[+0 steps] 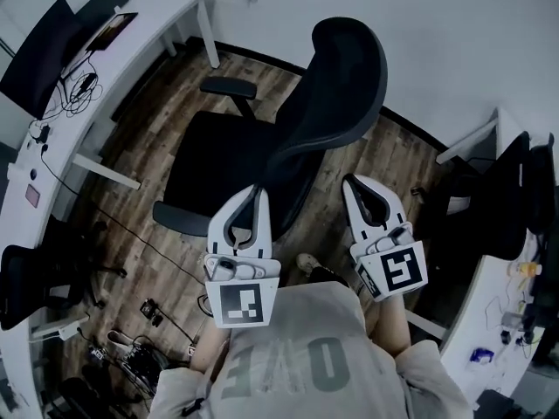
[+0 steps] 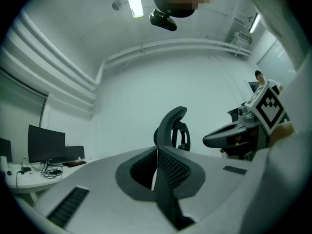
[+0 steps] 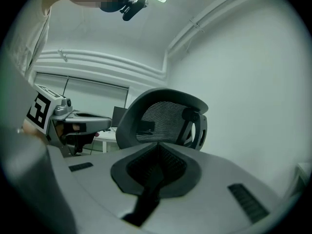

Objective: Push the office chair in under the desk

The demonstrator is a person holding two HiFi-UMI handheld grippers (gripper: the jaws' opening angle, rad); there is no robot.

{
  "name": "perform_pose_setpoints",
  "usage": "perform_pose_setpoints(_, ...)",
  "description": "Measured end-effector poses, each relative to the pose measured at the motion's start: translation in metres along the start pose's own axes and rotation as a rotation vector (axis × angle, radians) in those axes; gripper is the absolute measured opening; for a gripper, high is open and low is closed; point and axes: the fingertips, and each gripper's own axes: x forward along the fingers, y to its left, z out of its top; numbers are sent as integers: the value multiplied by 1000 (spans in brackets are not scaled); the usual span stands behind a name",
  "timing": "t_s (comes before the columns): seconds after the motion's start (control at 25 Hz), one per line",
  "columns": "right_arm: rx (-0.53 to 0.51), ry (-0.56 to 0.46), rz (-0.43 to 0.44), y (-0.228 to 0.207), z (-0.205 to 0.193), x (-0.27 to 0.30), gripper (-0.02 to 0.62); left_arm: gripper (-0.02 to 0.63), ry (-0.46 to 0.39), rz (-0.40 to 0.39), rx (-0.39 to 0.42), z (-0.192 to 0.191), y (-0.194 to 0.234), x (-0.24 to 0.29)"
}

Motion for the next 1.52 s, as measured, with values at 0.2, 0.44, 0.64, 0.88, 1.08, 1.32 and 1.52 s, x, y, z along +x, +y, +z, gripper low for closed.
perform_pose_setpoints(0.2,-1,-18,80,-10,6,15,23,26,-7,70,-213,-1,5,5)
perform_pose_setpoints(0.44,35,-23,92,-45,9,36,233,225,40,36,-210,2,7,29)
perform_pose_setpoints(0.64,97,-12,147,-82,3,62,256,225,85,38,-47,8,3,51)
perform_pose_setpoints(0.88,53,21,250,-97,-5,97,272,210,124,76,-93,7,1,67)
perform_pose_setpoints(1.08,64,59,324,-108,-17,114,285,212,146,62,-231,-2,1,73)
perform_pose_setpoints(1.32,104,67,632,-89,-16,142,311,186,161,92,-191,0,2,78)
perform_pose_setpoints(1.52,103,0,628,-83,-13,142,310,184,229,176,-176,-12,7,72)
